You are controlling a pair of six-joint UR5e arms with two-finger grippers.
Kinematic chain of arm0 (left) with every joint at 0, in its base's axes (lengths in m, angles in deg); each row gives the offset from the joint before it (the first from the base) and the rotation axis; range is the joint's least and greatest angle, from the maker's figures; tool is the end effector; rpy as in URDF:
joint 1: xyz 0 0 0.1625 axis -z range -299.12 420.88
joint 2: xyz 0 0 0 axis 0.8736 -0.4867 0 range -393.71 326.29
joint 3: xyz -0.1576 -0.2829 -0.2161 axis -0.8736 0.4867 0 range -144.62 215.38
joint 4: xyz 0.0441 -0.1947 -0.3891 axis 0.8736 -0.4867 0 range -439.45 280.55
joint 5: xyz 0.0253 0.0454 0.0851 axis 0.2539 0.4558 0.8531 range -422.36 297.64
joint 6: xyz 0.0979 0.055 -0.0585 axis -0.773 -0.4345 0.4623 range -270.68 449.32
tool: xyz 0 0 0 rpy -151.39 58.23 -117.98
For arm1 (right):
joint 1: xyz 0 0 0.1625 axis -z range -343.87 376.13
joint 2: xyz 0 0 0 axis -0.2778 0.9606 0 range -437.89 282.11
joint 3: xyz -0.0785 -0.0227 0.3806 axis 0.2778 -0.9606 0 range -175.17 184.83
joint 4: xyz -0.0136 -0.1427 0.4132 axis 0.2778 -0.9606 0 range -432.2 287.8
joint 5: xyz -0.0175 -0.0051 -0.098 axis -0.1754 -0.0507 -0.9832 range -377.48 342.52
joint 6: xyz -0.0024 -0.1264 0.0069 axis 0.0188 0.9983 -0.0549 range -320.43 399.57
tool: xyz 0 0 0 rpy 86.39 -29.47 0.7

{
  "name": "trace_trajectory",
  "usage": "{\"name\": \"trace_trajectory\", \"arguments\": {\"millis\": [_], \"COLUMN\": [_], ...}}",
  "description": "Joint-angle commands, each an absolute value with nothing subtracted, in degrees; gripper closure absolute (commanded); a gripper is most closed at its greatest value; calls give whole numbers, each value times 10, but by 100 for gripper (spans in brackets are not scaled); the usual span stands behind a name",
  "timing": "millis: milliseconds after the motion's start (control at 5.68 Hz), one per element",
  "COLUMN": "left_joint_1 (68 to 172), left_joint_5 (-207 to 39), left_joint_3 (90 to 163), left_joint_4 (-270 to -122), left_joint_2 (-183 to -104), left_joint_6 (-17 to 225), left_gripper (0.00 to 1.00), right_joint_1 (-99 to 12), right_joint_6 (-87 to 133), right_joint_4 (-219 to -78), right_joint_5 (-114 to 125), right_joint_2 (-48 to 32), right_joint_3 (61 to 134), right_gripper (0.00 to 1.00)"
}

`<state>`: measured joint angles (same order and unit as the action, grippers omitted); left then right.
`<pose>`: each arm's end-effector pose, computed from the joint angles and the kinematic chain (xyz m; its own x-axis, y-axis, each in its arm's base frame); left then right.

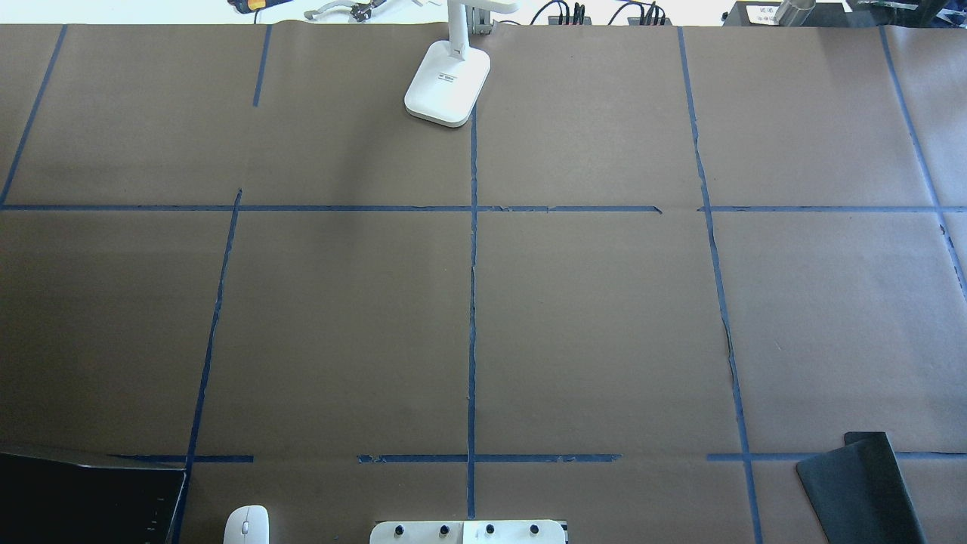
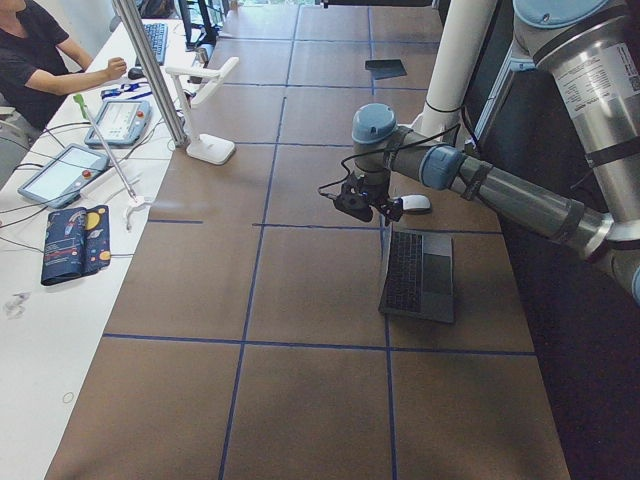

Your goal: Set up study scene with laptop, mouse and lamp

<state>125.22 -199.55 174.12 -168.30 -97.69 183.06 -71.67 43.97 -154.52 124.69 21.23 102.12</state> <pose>0.1098 -0.3220 0.3949 0.3696 -0.8716 -0.3221 0.5212 0.4815 -0.7047 0.0156 -0.4627 0.6273 0.6049 -0.1801 0.7756 0.0849 0.9831 0.1620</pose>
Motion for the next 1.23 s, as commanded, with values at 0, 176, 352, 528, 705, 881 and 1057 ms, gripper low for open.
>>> {"name": "trace_trajectory", "arguments": {"millis": [0,176,352,528,705,881,1057], "left_joint_1": [1182,1140,1105,1091,1089,1086,1083], "left_joint_5": [-1965,-1964,-1963,-1958,-1956,-1938,-1937], "left_joint_3": [1747,1748,1747,1746,1743,1742,1740], "left_joint_4": [-1693,-1702,-1720,-1753,-1757,-1783,-1794], "left_joint_2": [-955,-952,-953,-952,-952,-947,-932], "left_joint_6": [1875,1920,1975,2020,2036,2093,2103], "left_gripper": [0,0,0,0,0,0,0], "right_joint_1": [-717,-717,-717,-717,-717,-717,-717], "right_joint_6": [440,442,441,446,446,447,446], "right_joint_4": [-1544,-1537,-1526,-1526,-1526,-1525,-1525], "right_joint_5": [1247,1245,1245,1245,1245,1242,1242], "right_joint_2": [213,212,213,219,220,216,214], "right_joint_3": [1023,1025,1025,1025,1026,1026,1027], "right_gripper": [0,0,0,0,0,0,0]}}
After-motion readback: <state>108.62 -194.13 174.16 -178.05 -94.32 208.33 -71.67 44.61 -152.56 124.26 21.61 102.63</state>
